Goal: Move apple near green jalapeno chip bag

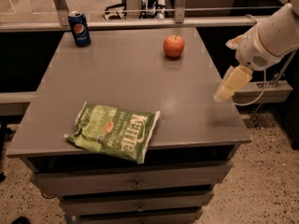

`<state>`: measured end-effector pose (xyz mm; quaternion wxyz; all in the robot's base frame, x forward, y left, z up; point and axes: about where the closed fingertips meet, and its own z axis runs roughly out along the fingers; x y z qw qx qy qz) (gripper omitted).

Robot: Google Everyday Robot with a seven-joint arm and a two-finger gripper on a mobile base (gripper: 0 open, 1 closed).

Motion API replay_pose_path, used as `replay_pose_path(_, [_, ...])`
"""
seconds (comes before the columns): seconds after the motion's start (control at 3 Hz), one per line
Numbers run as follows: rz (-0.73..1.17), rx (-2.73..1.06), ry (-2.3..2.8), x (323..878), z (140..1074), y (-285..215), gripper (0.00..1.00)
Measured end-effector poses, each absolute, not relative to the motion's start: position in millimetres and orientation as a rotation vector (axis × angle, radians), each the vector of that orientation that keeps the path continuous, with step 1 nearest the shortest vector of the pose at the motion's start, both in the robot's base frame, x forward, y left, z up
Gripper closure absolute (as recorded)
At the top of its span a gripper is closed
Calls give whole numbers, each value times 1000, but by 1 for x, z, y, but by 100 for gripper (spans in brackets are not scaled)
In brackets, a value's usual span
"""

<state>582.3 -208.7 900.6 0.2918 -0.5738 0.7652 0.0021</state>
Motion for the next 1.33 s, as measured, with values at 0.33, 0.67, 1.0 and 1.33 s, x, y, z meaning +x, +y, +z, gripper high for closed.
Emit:
replay_pose_path(0.33, [6, -1530, 2040, 582, 901, -209, 0])
replay_pose_path(0.67, [37, -1471, 2008, 595, 889, -204, 0])
replay_pose_path(1.0, [81, -1356, 1921, 635, 878, -194, 0])
replay_pose_path(1.33, [146, -1238, 1825, 685, 879, -178, 0])
